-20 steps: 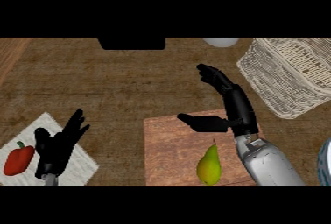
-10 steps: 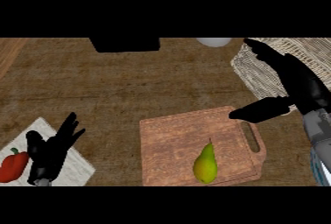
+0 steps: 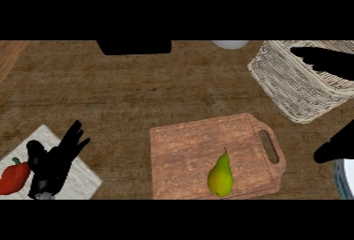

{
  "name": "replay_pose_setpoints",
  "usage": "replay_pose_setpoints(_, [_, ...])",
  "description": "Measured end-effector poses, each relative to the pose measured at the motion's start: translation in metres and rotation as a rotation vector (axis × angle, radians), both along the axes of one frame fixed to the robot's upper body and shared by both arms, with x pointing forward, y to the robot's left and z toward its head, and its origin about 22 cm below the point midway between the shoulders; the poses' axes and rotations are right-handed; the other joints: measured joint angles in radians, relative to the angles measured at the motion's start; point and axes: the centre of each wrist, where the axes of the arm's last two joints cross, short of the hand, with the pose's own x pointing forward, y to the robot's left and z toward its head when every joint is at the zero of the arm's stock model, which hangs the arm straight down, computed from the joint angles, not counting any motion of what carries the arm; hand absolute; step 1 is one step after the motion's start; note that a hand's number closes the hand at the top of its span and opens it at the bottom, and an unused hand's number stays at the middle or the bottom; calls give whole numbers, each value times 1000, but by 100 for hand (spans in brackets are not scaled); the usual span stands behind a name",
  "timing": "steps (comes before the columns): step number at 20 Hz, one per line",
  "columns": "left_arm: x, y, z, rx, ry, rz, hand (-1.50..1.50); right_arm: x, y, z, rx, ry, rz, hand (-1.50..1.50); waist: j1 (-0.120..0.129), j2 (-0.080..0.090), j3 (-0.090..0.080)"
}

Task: Pick the pear from the cutting board and place it in the basket

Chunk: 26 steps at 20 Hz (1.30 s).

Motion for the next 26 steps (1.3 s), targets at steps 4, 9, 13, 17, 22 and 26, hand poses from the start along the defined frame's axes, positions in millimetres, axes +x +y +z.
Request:
replay_pose_setpoints(4, [0,1,1,-3,2,-5,0,-11,-12,16,-10,46,39,-150,3,2,1])
replay_pose_setpoints(9, [2,-5,2,2,7,-8,0,-24,-17,22,-4,81,61,-150,13,5,2])
replay_pose_setpoints(13, [2,-6,1,1,-1,-16,0,-32,-10,13,5,97,62,-150,20,6,2])
replay_pose_setpoints(17, [3,-7,1,1,-2,-22,0,-33,-6,4,22,98,53,-150,29,9,3])
replay_pose_setpoints(22, [2,-6,2,-2,10,-24,0,-37,4,-26,27,97,35,-150,32,10,4])
replay_pose_setpoints(26, [2,-7,2,-2,-8,-37,0,-36,16,-47,7,106,27,-150,40,11,4])
